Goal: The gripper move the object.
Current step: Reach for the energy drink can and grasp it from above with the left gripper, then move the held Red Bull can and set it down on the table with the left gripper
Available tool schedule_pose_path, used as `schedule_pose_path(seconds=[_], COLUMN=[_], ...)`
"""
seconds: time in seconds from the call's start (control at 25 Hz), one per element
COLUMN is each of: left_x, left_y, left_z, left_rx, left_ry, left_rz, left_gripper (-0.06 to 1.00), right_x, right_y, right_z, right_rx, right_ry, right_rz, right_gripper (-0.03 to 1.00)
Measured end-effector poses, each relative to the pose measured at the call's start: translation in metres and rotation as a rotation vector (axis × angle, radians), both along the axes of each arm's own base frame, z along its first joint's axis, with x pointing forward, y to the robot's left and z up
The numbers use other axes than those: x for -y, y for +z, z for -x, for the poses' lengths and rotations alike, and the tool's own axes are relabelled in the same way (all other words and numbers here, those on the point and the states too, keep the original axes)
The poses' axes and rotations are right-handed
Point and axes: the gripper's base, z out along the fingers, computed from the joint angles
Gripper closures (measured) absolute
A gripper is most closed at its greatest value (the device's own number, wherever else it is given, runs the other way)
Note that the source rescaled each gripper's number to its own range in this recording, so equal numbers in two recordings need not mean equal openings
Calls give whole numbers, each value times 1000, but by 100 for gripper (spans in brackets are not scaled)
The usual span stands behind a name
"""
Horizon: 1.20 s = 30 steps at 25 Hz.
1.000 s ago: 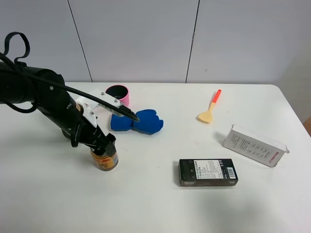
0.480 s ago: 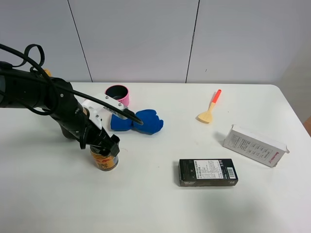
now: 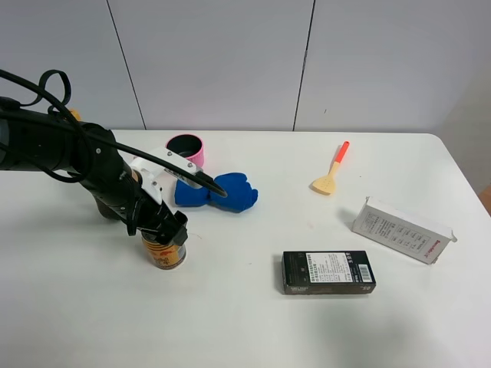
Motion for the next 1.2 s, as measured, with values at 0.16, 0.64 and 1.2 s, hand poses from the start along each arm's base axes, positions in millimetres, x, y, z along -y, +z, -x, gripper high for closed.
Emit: schedule_pose_path(seconds=[0.16,0.64,1.2], left_x=[0,4,26], left_y=[-1,4,80], left_z=[2,2,-29], left_rx=[-21,-59,57], left_ry=[2,29,-53], left_rz=[-3,35,132], left_gripper=[94,94,94], right_x=[0,0,0], right_y=[0,0,0], right_z=[0,0,0], right_rx=[0,0,0], right_ry=[0,0,0], right_rz=[0,0,0], right_gripper=[-3,-3,-3])
